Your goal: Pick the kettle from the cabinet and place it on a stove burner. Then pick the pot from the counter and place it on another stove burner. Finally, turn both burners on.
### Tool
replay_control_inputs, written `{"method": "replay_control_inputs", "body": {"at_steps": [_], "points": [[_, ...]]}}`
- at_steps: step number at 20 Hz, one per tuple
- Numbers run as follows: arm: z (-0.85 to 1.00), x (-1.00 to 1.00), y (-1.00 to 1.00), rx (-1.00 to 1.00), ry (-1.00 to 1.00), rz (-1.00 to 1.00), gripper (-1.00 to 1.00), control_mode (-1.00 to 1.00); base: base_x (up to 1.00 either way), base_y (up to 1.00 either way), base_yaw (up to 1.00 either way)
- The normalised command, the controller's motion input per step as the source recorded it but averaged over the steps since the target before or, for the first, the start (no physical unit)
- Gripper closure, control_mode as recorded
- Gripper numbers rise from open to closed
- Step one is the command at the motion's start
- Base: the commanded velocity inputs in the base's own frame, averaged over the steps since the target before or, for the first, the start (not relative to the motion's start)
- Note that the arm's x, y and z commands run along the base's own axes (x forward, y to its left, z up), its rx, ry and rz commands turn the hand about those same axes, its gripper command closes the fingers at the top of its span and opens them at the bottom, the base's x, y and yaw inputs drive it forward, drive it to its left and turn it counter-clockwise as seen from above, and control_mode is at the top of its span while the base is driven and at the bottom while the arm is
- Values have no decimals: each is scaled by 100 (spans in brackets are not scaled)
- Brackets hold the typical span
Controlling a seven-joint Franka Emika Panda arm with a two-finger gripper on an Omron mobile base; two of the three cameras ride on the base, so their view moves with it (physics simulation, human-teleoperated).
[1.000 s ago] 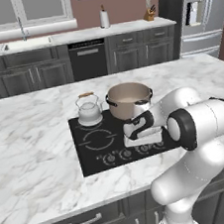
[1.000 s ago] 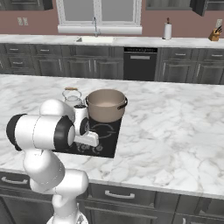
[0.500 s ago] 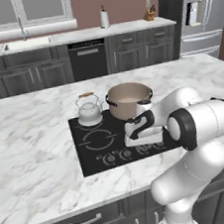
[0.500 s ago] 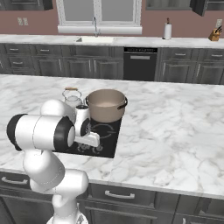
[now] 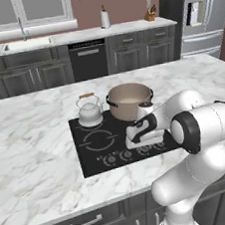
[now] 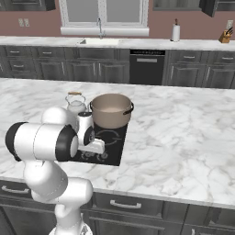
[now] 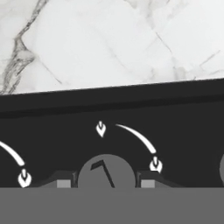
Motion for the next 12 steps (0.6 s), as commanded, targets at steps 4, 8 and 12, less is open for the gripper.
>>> {"method": "replay_control_inputs", "body": {"at_steps": [4,8,12], "points": [[-23,-5,1,0,-5,19,100,-100,0,0,0],[-29,0,3,0,-2,20,100,-100,0,0,0],[-34,0,5,0,-1,23,100,-100,0,0,0]]}}
